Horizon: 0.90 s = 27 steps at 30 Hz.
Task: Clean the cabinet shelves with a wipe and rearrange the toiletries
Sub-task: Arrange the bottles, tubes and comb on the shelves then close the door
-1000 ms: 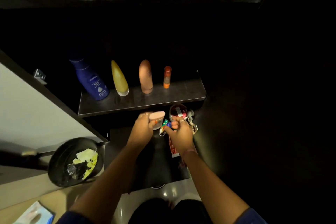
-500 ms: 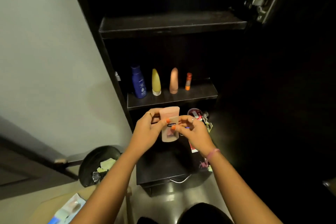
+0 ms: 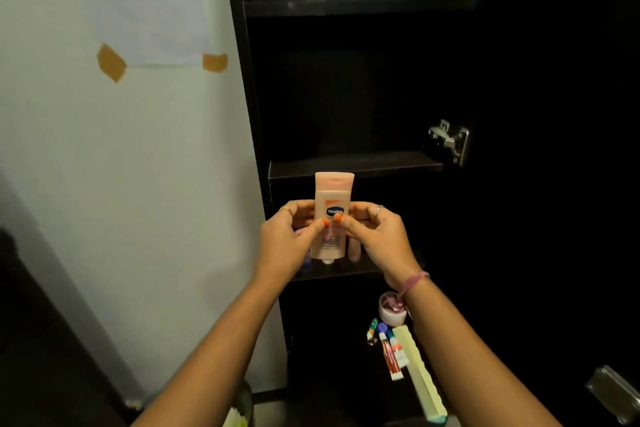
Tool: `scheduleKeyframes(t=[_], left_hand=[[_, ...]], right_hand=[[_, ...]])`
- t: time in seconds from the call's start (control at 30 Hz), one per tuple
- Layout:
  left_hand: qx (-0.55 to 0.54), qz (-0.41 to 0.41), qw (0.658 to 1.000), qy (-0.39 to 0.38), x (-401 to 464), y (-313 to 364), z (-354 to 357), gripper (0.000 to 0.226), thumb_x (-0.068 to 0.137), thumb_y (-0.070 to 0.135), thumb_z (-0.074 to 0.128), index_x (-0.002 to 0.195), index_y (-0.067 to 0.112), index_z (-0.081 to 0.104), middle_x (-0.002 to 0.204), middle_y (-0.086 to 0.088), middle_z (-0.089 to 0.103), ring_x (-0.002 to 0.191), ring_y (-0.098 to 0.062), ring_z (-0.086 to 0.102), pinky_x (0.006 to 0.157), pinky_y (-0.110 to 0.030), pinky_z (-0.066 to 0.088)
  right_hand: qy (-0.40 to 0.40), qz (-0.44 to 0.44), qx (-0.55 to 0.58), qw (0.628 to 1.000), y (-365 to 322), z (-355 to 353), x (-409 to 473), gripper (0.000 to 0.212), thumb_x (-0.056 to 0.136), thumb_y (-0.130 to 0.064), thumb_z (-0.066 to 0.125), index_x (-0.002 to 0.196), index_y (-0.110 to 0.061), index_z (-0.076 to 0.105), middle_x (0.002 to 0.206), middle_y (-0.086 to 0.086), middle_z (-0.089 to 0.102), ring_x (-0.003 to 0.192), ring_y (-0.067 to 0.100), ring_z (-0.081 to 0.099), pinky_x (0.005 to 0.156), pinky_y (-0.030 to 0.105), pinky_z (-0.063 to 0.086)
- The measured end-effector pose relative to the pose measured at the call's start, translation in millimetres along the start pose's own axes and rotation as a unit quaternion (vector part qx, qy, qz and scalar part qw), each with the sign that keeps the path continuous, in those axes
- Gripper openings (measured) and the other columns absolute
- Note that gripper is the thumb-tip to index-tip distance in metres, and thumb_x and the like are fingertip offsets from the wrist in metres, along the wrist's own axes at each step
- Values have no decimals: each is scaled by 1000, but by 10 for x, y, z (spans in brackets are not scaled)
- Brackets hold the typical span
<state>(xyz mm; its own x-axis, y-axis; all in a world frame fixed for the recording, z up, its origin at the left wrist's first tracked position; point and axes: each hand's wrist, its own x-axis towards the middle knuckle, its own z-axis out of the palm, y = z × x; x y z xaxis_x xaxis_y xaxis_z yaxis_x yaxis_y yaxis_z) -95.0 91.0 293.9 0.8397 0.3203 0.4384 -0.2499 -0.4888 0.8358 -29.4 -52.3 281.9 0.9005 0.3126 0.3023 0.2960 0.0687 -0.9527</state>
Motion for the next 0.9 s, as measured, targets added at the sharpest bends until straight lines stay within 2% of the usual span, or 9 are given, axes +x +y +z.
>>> scheduleKeyframes(t=[0.1,0.2,0.37,0.47,0.57,0.73,0.9], left_hand=[[5,44,999,27,269,294,-139,29,78,26,71,104,28,58,92,22,62,84,10,61,68,-2,47],[5,89,994,60,608,652,-308,32,79,26,71,109,24,61,99,14,67,90,5,64,74,-10,52],[9,161,979,124,1191,1372,-548,34,79,27,71,111,21,61,99,15,65,88,6,63,71,-6,51],[16,192,967,165,1515,1776,-704,38,80,28,71,115,16,62,106,7,68,92,-1,65,79,-16,54],[16,212,960,182,1797,2076,-828,40,81,27,70,117,14,61,112,0,68,97,-6,66,86,-28,55],[66,219,943,242,2225,2227,-855,40,82,28,69,118,14,61,115,-2,67,98,-8,63,88,-25,53],[138,177,937,266,2511,2062,-830,38,84,24,67,119,11,61,118,-6,66,103,-13,62,85,-21,46]], right_hand=[[-17,-46,15,999,-382,-7,220,24,79,-25,73,103,-20,69,99,-2,73,93,6,69,76,19,56],[-40,-104,20,994,-862,-21,510,29,83,-18,69,111,-14,66,106,0,71,99,9,67,83,25,57],[-76,-183,26,980,-1729,-73,990,33,82,-11,69,114,-17,64,106,-4,71,97,3,67,80,18,56],[-66,-231,28,970,-2187,-80,1238,40,81,-6,69,119,-10,59,111,3,69,100,9,67,88,27,55],[-55,-261,20,964,-2562,-72,1507,38,82,-7,69,119,-10,58,113,5,68,103,11,66,92,33,54],[-33,-286,-12,957,-2761,62,1978,36,84,-6,66,119,-11,60,114,4,69,105,13,64,93,38,53],[-32,-242,-62,968,-2643,253,2389,38,81,-4,68,117,-11,61,109,5,70,101,15,66,92,38,54]])
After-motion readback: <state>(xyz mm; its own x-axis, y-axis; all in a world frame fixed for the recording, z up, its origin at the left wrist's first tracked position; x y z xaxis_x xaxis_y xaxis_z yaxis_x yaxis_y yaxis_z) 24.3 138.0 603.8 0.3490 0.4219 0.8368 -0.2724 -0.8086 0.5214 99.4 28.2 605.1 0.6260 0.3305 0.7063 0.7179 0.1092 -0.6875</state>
